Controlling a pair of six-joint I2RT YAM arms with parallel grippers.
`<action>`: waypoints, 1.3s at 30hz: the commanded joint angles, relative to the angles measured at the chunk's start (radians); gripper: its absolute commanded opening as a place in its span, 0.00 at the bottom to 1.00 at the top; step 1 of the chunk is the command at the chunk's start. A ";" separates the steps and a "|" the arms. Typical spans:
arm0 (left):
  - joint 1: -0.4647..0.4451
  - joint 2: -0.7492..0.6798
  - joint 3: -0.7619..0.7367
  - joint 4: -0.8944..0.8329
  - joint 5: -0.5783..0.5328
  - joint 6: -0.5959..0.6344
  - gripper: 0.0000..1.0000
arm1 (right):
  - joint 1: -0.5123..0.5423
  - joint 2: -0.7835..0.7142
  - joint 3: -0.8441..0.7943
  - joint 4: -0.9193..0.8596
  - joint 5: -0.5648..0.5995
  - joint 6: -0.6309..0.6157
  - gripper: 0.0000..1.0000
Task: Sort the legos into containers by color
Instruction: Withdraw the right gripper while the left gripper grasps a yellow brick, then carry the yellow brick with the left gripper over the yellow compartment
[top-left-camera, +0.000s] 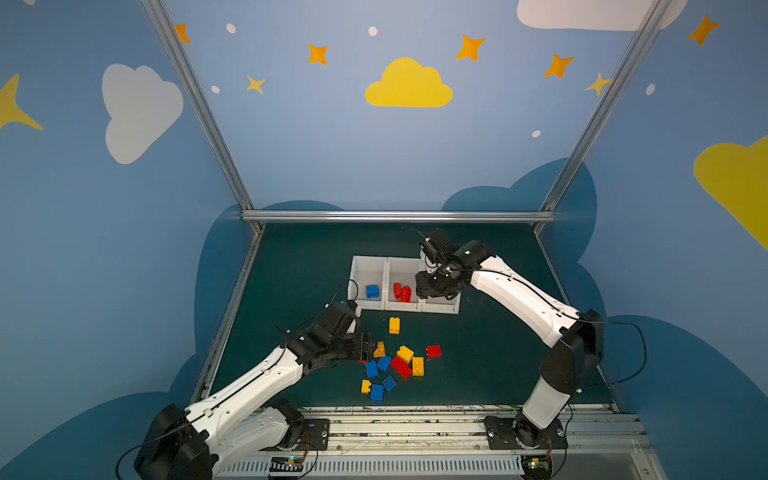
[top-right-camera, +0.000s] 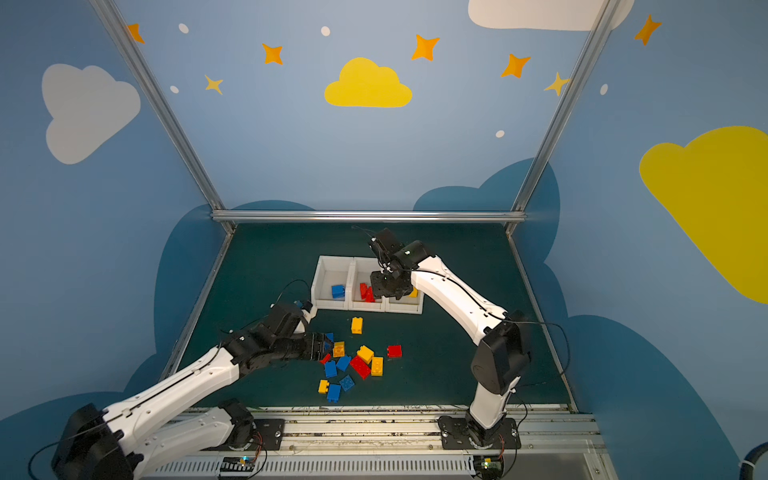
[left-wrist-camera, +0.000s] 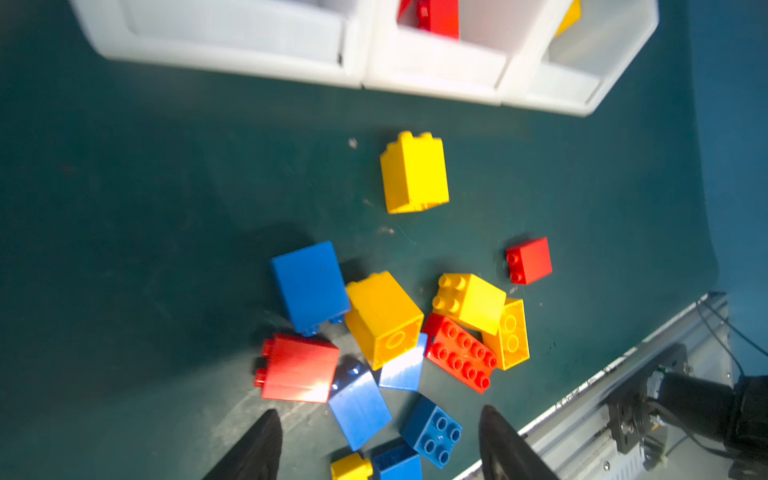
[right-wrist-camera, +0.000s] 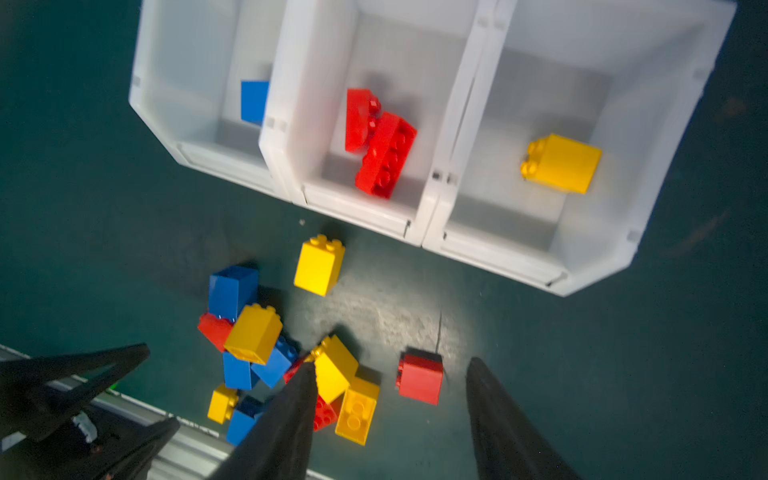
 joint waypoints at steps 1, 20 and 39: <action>-0.029 0.072 0.047 0.034 0.010 -0.022 0.74 | -0.004 -0.104 -0.118 0.025 0.012 0.046 0.58; -0.101 0.375 0.195 -0.043 -0.059 -0.089 0.64 | -0.055 -0.353 -0.469 0.101 -0.011 0.151 0.59; -0.108 0.495 0.218 0.003 -0.087 -0.076 0.41 | -0.060 -0.327 -0.478 0.108 -0.037 0.178 0.58</action>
